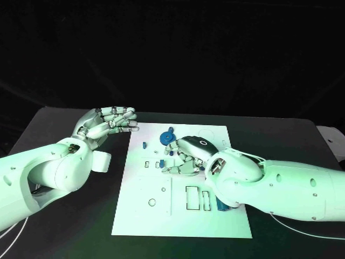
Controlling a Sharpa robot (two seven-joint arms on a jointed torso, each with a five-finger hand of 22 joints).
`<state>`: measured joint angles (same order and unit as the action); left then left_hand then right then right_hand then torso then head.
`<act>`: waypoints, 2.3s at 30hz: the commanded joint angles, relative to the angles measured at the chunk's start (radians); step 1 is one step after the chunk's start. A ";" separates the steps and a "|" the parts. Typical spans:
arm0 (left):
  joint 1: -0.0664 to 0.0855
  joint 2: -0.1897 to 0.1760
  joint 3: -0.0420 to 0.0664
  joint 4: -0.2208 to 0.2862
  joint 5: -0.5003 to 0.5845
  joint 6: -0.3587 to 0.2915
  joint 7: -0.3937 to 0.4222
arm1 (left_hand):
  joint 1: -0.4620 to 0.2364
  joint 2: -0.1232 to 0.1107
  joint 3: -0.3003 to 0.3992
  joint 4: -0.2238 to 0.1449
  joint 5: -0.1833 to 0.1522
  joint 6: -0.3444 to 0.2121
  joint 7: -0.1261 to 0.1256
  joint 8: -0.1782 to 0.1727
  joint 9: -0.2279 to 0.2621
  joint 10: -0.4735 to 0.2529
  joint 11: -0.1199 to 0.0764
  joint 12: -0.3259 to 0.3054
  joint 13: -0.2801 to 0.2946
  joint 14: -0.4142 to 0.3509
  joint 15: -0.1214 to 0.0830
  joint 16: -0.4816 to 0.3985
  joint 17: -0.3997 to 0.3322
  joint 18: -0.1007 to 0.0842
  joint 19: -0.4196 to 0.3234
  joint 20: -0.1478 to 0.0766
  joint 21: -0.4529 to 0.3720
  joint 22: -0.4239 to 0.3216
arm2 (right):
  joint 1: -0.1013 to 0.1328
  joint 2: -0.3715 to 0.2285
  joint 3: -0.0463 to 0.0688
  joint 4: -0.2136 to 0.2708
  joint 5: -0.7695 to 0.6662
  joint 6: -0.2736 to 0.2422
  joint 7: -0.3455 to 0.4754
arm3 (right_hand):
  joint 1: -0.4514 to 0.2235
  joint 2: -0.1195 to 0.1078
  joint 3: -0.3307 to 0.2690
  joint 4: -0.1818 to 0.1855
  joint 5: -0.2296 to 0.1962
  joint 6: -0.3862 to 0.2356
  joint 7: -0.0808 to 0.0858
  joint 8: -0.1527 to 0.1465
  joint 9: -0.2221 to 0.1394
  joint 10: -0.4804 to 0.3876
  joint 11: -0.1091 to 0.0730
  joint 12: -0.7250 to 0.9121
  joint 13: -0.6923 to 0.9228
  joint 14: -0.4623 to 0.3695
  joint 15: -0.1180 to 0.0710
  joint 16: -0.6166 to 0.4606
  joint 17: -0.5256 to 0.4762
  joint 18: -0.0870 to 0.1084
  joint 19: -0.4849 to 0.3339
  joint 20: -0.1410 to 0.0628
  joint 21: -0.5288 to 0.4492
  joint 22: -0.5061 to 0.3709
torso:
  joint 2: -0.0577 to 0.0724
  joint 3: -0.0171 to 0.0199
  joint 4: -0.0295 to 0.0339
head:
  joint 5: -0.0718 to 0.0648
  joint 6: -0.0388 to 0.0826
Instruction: Assemble the parts on the task board
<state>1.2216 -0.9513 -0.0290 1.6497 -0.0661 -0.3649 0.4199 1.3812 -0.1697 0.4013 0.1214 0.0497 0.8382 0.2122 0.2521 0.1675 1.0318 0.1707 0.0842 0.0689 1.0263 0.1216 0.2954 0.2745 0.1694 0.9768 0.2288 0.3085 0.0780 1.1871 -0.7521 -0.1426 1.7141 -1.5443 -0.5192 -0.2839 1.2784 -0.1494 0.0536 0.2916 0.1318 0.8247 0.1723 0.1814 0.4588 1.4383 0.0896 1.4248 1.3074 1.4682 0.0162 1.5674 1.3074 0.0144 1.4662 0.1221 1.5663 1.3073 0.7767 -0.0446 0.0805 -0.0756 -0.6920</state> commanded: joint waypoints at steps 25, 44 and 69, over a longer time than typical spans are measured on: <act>0.053 0.152 0.000 -0.128 -0.735 0.389 -0.708 | -0.257 0.052 -0.123 0.171 0.002 0.029 -0.115 0.330 0.308 0.165 -0.150 0.897 0.736 0.499 -0.167 1.181 1.132 -0.046 0.334 -0.181 0.903 0.787 | 0.131 -0.231 0.012 -0.020 0.509 -0.091 0.298 | 0.041 0.059 0.022 -0.003 0.096 0.057 -0.008 0.016 -0.003 -0.003 -0.005 0.002 0.130 0.103 -0.002 0.003 0.263 -0.014 0.105 -0.002 0.004 0.263 | -0.031 0.0184 -0.0141 | 0.021 -0.011; 0.126 0.283 0.001 -0.197 -0.953 0.635 -0.926 | -0.282 0.093 -0.162 0.172 0.002 0.010 -0.127 0.379 0.374 0.185 -0.162 1.001 0.841 0.520 -0.181 1.224 1.203 -0.079 0.443 -0.199 1.008 0.977 | 0.131 -0.219 0.007 -0.047 0.518 -0.062 0.277 | 0.044 0.059 0.024 -0.003 0.111 0.060 -0.010 0.020 -0.002 -0.006 -0.008 -0.002 0.127 0.103 -0.005 0.003 0.263 -0.014 0.105 -0.005 0.004 0.263 | -0.032 0.0225 -0.0147 | 0.029 -0.013; 0.133 0.365 -0.017 -0.272 -0.981 0.676 -0.948 | -0.306 0.090 -0.226 0.170 0.003 -0.001 -0.135 0.410 0.426 0.185 -0.168 1.019 0.850 0.528 -0.186 1.243 1.236 -0.087 0.463 -0.205 1.034 1.026 | 0.130 -0.208 0.005 -0.056 0.501 -0.049 0.261 | 0.043 0.056 0.024 -0.003 0.119 0.061 -0.011 0.022 -0.002 -0.010 -0.009 -0.006 0.124 0.103 -0.006 0.003 0.263 -0.014 0.105 -0.006 0.004 0.263 | -0.033 0.0239 -0.0135 | 0.033 -0.020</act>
<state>1.3534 -0.5916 -0.0450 1.3818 -1.0479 0.2875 -0.5232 1.0699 -0.0855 0.1765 0.2910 0.0554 0.8417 0.0784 0.6589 0.5928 1.2170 0.0087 1.0979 0.9192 1.4669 -0.0553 1.5325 1.3078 0.0916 1.4314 0.0234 1.3357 1.1036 1.3174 -0.9620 -0.1373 1.6579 -1.0308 -0.5836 -0.0180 1.3187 -0.1000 0.0720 0.2909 0.2461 0.8805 0.1629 0.1972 0.4559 1.4311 0.0823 1.4248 1.3078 1.4683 0.0160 1.5674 1.3076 0.0142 1.4662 0.1220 1.5663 1.3074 0.7427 -0.0192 0.0670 -0.0430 -0.7112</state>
